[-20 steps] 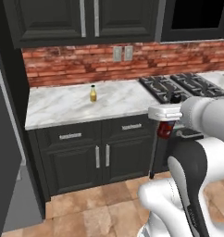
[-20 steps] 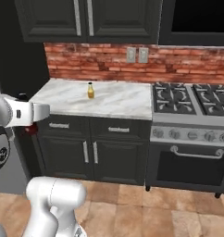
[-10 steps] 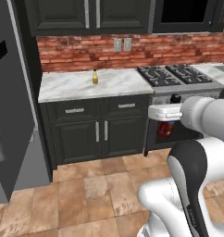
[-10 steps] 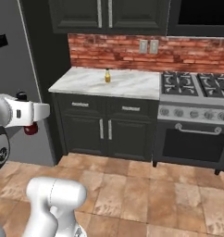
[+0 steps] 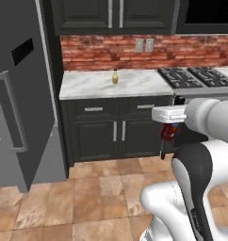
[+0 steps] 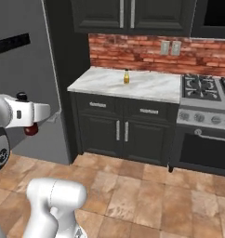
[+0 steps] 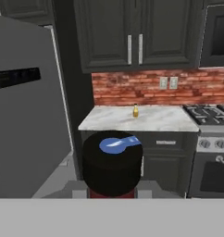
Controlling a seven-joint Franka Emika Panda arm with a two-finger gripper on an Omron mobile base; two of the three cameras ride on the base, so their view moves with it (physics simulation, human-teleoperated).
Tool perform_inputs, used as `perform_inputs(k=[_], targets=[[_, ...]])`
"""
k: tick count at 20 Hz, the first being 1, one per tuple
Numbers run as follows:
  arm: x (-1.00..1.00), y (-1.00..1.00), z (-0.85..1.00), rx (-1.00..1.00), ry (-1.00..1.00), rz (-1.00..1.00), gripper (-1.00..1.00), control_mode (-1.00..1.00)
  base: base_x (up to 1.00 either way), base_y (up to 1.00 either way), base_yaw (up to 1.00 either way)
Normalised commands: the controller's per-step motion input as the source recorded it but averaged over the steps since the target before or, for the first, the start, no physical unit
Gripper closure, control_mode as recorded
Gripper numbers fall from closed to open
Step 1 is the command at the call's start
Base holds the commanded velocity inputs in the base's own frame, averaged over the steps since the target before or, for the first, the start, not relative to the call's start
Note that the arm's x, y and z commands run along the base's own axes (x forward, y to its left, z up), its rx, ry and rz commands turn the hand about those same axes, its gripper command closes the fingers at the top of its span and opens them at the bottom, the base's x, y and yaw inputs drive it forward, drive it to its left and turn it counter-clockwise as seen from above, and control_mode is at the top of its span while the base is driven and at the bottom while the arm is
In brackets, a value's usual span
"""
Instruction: Place the mustard and condiment bottle from the counter to the top shelf of the fridge. If the existing items in the fridge are on the top shelf, move them to other shelves.
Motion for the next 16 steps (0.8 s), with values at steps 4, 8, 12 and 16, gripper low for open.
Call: perform_inputs(k=[4,8,12,16], targets=[[0.00,0.00,0.00,0.00,0.00,0.00,1.00,1.00,-1.00,1.00,0.12],[0.00,0.00,0.00,0.00,0.00,0.00,1.00,1.00,-1.00,1.00,0.13],[0.00,0.00,0.00,0.00,0.00,0.00,1.00,1.00,-1.00,1.00,0.16],[0.00,0.00,0.00,0.00,0.00,0.00,1.00,1.00,-0.99,1.00,0.23]])
